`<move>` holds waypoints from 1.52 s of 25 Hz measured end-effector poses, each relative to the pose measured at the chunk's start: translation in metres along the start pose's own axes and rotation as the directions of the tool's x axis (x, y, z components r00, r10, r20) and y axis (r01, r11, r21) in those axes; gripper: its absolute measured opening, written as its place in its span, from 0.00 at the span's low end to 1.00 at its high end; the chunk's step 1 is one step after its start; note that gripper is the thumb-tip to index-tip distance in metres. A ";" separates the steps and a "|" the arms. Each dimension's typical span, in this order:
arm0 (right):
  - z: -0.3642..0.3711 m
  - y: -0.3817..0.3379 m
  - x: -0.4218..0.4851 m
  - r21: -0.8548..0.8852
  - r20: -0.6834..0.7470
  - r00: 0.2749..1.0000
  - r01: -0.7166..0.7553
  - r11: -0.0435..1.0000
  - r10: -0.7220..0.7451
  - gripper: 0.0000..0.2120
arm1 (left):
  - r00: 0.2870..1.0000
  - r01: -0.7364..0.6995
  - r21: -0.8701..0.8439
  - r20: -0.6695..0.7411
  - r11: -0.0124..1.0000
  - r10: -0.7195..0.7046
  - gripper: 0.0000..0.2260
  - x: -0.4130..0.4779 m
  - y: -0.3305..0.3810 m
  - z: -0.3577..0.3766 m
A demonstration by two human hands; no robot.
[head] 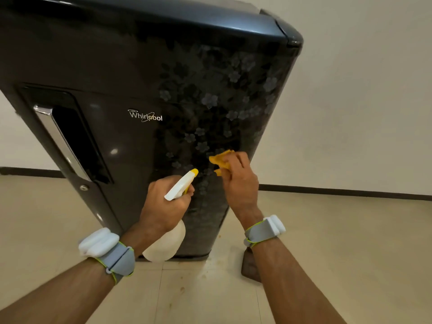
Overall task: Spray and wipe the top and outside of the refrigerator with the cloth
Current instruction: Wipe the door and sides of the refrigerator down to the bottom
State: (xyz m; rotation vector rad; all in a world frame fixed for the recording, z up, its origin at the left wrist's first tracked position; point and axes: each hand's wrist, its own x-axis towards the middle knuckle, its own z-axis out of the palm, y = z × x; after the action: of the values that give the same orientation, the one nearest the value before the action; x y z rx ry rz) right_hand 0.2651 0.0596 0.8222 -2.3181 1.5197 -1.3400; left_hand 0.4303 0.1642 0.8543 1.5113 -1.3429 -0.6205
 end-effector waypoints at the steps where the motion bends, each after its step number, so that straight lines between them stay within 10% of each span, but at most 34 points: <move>1: -0.001 0.009 -0.006 0.111 -0.029 0.984 -0.173 0.979 0.178 0.05 | 1.000 0.007 -0.002 0.001 1.000 -0.007 0.05 -0.002 -0.002 0.001; 5: -0.021 0.020 0.013 0.356 -0.047 0.818 -0.522 0.775 0.573 0.11 | 0.999 0.016 0.023 0.034 1.000 -0.017 0.05 0.002 -0.003 0.004; 13: -0.035 -0.028 0.027 0.261 -0.304 0.934 -0.107 0.959 0.187 0.08 | 0.993 0.000 0.098 0.120 0.995 -0.012 0.05 0.007 0.001 0.020; 15: -0.009 -0.030 0.008 0.164 -0.101 0.995 0.035 0.986 -0.018 0.07 | 0.994 0.006 0.090 0.106 0.996 -0.015 0.05 0.007 -0.001 0.019; 17: 0.021 -0.016 -0.024 0.141 0.103 0.991 -0.100 0.985 0.086 0.08 | 0.996 0.028 0.077 0.082 0.997 -0.034 0.06 0.008 -0.005 0.014; 19: 0.031 0.003 -0.033 0.556 0.171 0.777 -0.584 0.591 0.606 0.07 | 0.997 0.038 0.058 0.065 0.998 -0.042 0.08 0.008 -0.005 0.008; 21: 0.025 0.014 -0.011 0.782 0.289 0.417 -0.622 0.038 0.862 0.06 | 0.998 0.044 0.058 0.046 0.997 -0.047 0.08 0.011 -0.003 0.002; 23: 0.016 0.005 0.021 0.787 0.130 0.465 -0.586 0.194 0.876 0.06 | 0.999 0.040 0.057 0.035 0.998 -0.042 0.07 0.016 -0.001 0.002; 25: 0.012 -0.021 0.030 0.603 -0.114 0.701 -0.514 0.610 0.704 0.08 | 0.999 0.030 0.037 0.038 0.999 -0.031 0.06 0.020 0.002 0.007; 27: 0.030 -0.030 -0.001 0.363 -0.033 0.871 -0.447 0.817 0.491 0.09 | 0.999 -0.003 0.014 0.043 1.000 0.002 0.06 0.023 0.008 0.013; 29: 0.036 -0.017 -0.016 0.461 0.090 0.739 -0.626 0.629 0.668 0.08 | 0.998 -0.024 0.004 0.059 1.000 0.024 0.07 0.025 0.012 0.016; 32: 0.016 0.003 0.021 0.771 0.254 0.362 -0.636 0.038 0.897 0.09 | 0.996 -0.029 -0.019 0.085 0.999 0.031 0.06 0.026 0.018 0.023; 36: 0.009 -0.022 0.047 0.757 -0.034 0.605 -0.504 0.415 0.796 0.09 | 0.997 -0.016 -0.034 0.077 0.999 0.019 0.07 0.028 0.023 0.034; 38: 0.022 -0.013 0.026 0.755 0.127 0.518 -0.604 0.256 0.846 0.09 | 0.995 -0.017 -0.047 0.093 0.999 0.021 0.07 0.027 0.025 0.038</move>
State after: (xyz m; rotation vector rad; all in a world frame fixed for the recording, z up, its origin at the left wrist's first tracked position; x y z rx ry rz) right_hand 0.2929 0.0375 0.8314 -0.6826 1.4068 -1.5681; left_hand 0.3938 0.1285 0.8682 1.4457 -1.4029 -0.7136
